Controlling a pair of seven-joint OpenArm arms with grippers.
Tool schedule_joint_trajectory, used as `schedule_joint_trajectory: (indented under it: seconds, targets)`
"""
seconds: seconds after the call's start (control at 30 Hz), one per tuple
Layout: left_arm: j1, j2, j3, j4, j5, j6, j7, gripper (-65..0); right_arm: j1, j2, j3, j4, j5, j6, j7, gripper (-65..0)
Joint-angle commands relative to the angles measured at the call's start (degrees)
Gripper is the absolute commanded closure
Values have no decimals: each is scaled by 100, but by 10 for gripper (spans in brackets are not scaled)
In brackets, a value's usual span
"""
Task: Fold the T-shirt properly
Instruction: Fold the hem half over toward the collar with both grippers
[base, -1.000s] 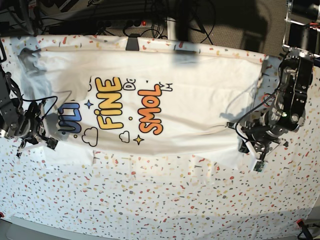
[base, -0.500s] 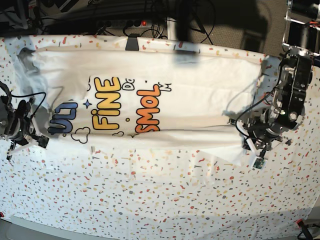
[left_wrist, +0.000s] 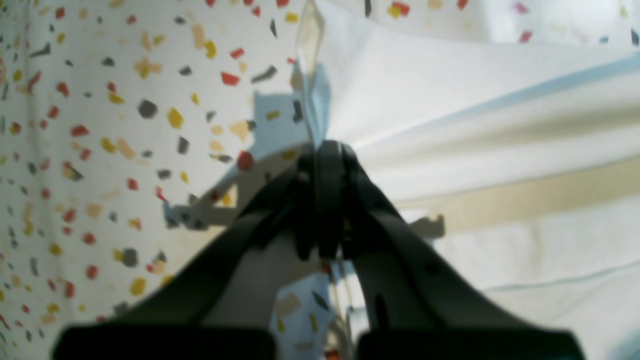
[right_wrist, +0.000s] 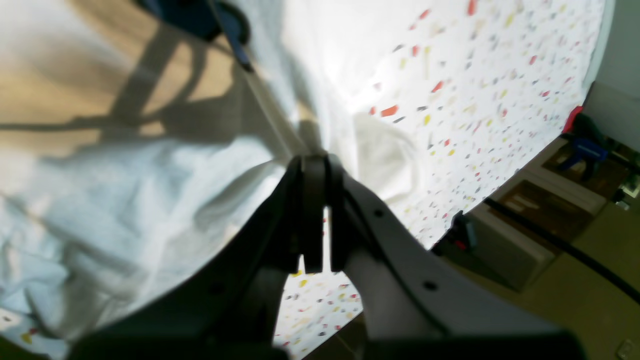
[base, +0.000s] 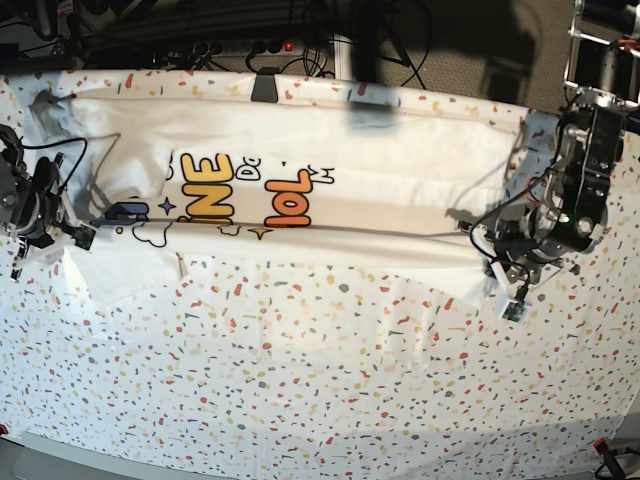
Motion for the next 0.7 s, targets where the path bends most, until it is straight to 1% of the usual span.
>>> schedule_joint_trajectory:
  seconds: [0.0,0.17,0.37,0.43,0.53,0.57,0.6,0.63,0.67]
  targets:
    - [-39,-70,-42,109,81,42,-42,0,52,175,74,44,-109,-85,-70,0]
    - [197,-68,-42,109,79,42,-70,0,-118,173,74,37,-107,-129,-168,0]
    - [212,-68,-42,109,81,42,-72,0,-267,153,72,37,-103,-129,-168,0]
    - [212,-68,-42,109,81,42,-70,0,-328,138,72,37,-59,-125,-168,0]
    - [212,-68,-42,109,81,39,-72,0,-343,144,72,37,208,-81,-269,0]
    - [212,-68,-42,109,79,42,-70,0,-343,144,72,37,249,-2,-275,-11]
    - [212,-68,-42,109,79,42,-70,0,-345,142,72,37,289,31,-282,-81]
    - [223,-68,-42,109,76,42,-70,-30,-345,142,72,37,328,31,-280,-150]
    - [232,-68,-42,109,74,42,-68,-76,-345,142,72,37,326,31,-275,-210]
